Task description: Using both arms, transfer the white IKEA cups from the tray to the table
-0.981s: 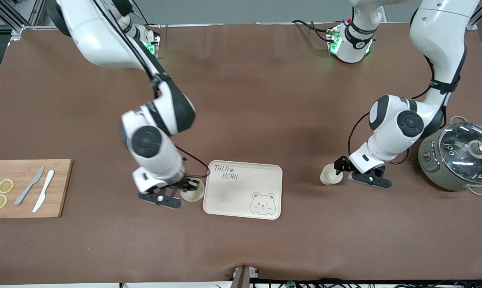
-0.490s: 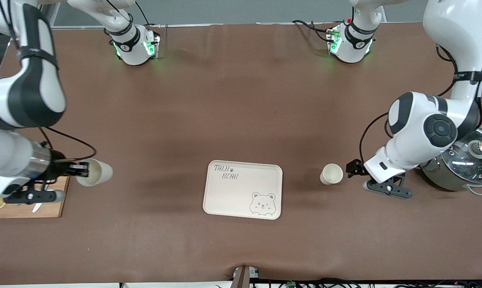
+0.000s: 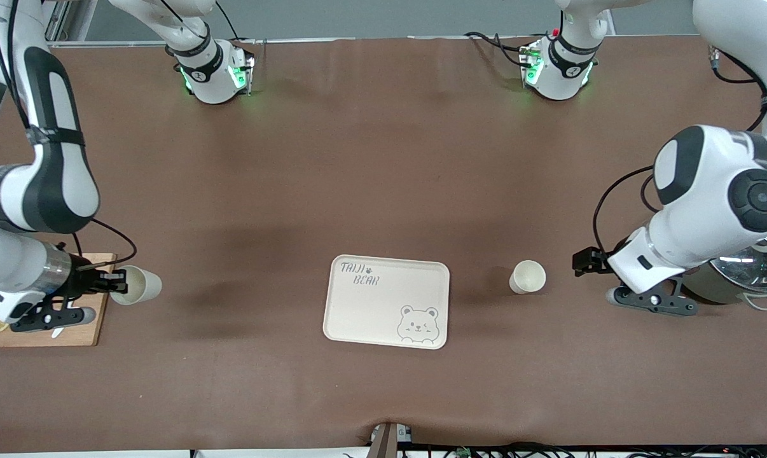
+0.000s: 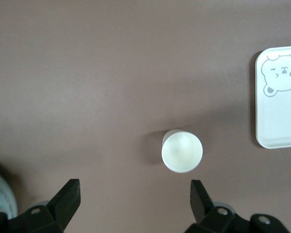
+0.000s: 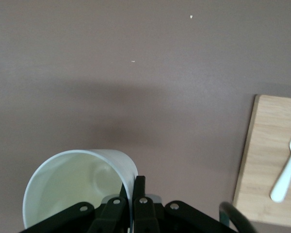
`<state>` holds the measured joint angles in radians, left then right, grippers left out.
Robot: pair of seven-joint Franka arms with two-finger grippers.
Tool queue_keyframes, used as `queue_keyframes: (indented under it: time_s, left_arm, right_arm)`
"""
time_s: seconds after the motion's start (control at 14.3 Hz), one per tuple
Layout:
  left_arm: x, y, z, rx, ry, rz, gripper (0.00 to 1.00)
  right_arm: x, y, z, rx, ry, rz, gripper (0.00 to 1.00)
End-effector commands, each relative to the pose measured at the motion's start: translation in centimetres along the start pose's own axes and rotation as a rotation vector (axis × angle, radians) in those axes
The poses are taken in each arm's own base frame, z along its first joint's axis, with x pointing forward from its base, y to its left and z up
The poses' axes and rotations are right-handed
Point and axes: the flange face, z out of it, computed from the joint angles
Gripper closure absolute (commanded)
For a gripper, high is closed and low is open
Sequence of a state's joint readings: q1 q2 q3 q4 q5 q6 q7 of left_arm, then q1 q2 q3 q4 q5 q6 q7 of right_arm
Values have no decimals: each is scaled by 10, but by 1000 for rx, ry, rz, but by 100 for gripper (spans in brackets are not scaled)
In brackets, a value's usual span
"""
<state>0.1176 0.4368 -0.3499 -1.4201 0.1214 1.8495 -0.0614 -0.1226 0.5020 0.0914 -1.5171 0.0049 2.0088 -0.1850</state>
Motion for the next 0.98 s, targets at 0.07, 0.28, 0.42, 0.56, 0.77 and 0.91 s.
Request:
queue_keyframes:
  time_s: [0.07, 0.28, 0.42, 0.56, 0.77, 0.91]
  left_arm:
    - [-2, -3, -36, -17, -13, -35, 0]
    - [-12, -6, -60, 2, -7, -43, 0]
    - [-17, -6, -74, 6, 8, -46, 0]
    - [-17, -6, -86, 12, 16, -46, 0]
    - [-17, 0, -90, 57, -1, -46, 0]
    - [-17, 4, -89, 50, -2, -46, 0]
  right_arm:
    - [-15, -4, 32, -3, 71, -12, 100]
    - [-12, -4, 73, -2, 90, -11, 100]
    - [-9, -2, 88, -3, 106, -9, 100]
    - [-7, -1, 101, -2, 112, -8, 100]
    - [-6, 0, 115, -2, 120, -6, 100]
    - [-5, -3, 125, -1, 127, -9, 100]
